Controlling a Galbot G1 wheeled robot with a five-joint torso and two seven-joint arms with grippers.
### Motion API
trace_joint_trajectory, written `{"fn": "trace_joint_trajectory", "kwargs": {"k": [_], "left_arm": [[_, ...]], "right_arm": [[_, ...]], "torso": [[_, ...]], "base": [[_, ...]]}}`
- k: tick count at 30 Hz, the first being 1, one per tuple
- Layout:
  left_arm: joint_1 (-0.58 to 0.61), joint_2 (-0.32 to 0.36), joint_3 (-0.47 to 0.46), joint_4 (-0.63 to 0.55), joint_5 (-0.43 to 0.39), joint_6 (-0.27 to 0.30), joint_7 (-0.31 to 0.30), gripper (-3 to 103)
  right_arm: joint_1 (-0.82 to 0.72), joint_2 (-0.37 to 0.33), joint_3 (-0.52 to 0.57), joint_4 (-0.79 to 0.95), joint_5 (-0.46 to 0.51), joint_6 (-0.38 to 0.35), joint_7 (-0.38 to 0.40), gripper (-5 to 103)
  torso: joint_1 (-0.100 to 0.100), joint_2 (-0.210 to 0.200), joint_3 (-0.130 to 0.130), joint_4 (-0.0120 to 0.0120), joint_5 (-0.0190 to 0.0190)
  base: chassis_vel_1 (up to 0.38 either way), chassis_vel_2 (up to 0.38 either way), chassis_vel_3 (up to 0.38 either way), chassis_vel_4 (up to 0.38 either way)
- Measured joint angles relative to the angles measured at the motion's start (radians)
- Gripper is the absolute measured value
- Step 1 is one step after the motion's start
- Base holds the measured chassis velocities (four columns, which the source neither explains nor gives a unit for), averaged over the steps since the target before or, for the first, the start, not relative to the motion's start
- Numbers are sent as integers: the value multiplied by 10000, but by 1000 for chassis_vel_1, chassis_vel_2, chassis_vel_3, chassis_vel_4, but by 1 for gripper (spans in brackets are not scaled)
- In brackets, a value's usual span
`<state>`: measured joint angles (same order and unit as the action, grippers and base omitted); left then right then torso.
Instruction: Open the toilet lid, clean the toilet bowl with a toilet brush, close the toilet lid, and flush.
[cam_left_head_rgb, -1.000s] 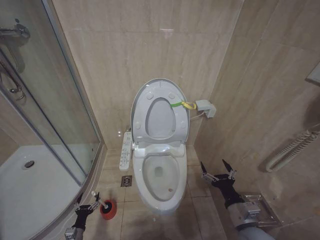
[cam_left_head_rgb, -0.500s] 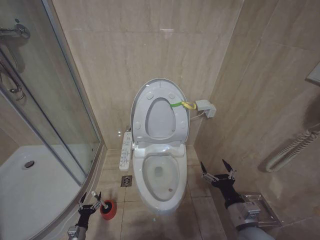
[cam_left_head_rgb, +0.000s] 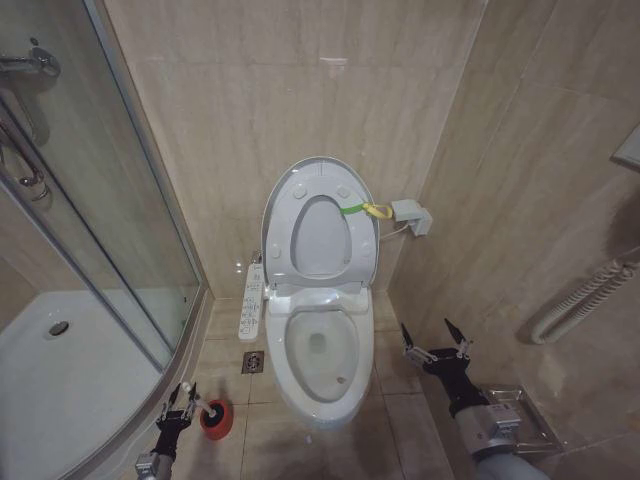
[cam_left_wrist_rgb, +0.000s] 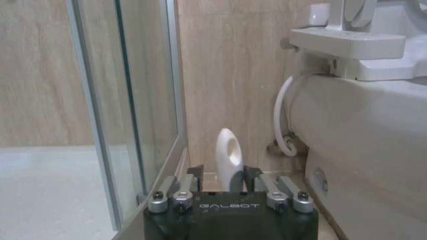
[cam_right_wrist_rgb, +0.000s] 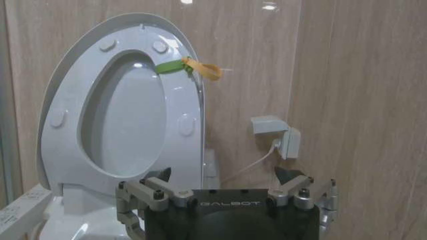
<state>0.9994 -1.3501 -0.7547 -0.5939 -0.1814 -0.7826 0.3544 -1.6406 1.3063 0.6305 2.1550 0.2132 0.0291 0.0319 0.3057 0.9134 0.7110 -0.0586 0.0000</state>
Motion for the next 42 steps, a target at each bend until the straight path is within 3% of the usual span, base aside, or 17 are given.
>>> {"fn": "trace_joint_trajectory", "kwargs": {"k": [2,3,9,10,17,33,42], "left_arm": [[-15,0,-10,47,1,0,26,59],[-33,0,-29,118,3,-6,91,32],[-41,5,-45,168,0,-43,303,32],[-40,6,-45,165,0,-60,353,24],[83,-34,-82,20,-16,-147,492,24],[1204,-362,-222,-1648,-418,-298,674,24],[2026,-407,-254,-2849,-669,21,438,24]], "right_arm": [[0,0,0,0,0,0,0,100],[0,0,0,0,0,0,0,100],[0,0,0,0,0,0,0,100],[0,0,0,0,0,0,0,100],[0,-1,0,0,0,0,0,100],[0,0,0,0,0,0,0,100],[0,0,0,0,0,0,0,100]], "torso": [[0,0,0,0,0],[0,0,0,0,0],[0,0,0,1,0],[0,0,0,0,0],[0,0,1,1,0],[0,0,0,0,0],[0,0,0,0,0]], "base": [[0,0,0,0],[0,0,0,0],[0,0,0,0],[0,0,0,0],[0,0,0,0],[0,0,0,0],[0,0,0,0]]}}
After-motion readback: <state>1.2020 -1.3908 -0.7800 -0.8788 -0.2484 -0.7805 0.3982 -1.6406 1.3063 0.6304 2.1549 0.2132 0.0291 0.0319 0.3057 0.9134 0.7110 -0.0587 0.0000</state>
